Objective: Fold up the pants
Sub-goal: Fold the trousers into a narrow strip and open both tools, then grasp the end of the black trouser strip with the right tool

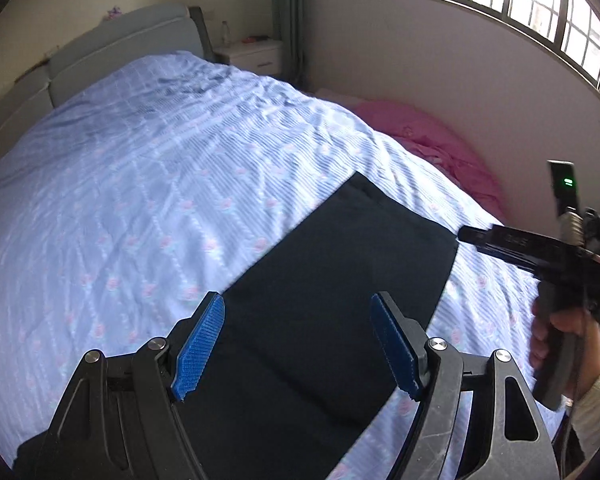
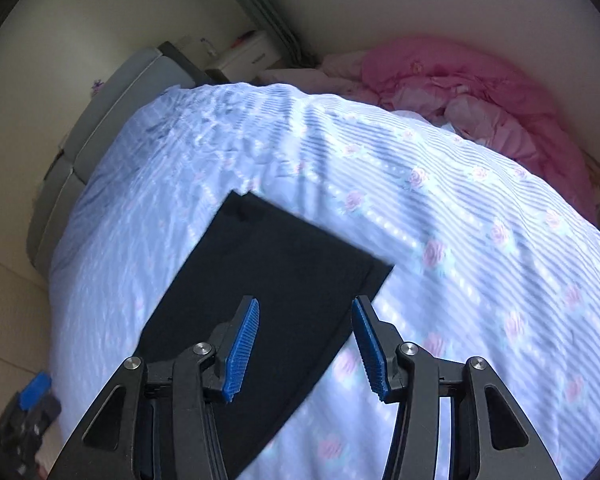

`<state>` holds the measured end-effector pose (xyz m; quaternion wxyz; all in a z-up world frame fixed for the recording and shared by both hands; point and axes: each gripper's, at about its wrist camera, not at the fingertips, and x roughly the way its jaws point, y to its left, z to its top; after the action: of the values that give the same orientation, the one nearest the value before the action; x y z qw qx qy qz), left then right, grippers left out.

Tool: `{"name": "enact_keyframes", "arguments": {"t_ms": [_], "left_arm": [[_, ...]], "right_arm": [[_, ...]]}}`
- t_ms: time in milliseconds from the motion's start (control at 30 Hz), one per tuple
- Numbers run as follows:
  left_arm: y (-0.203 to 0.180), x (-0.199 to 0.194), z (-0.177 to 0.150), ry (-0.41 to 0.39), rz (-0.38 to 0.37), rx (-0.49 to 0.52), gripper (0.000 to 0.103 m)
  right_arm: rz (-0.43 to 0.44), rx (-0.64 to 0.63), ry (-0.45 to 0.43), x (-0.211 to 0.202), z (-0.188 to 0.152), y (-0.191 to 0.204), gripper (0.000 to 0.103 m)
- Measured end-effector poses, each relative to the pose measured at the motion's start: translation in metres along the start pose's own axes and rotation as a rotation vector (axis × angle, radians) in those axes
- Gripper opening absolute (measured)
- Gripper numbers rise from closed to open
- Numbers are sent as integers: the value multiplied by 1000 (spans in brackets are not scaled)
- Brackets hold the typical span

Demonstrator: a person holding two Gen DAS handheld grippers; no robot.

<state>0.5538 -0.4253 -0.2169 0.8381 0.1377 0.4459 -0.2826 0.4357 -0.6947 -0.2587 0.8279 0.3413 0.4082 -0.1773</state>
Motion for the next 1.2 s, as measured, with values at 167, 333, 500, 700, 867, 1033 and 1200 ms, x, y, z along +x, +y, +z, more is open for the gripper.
{"name": "enact_keyframes", "arguments": {"t_ms": [167,333,500,700,867,1033,1200], "left_arm": [[-13,13,-7,40,-24,-12,75],[-18,18,-10,56,-18,2,75],[-14,17,-10,61,-15,-9,75],[-11,21,-10,77,-29,-30,75],[-17,20,-9,68,-35,-4,75],[-23,20,-7,62,-32,21,75],[-24,15,-8,41,-13,43,75]], "right_arm": [[-27,-7,42,28,11,-10,50],[-57,-39,77,48,15,-9,49],[-108,-2,88,55,17,-19,33],[-93,-19,67,44,18,-23,8],[-93,-12,38,31,18,-29,6],[-117,-30,56,40,14,-34,6],[-84,23,-20,11,14,-38,39]]}}
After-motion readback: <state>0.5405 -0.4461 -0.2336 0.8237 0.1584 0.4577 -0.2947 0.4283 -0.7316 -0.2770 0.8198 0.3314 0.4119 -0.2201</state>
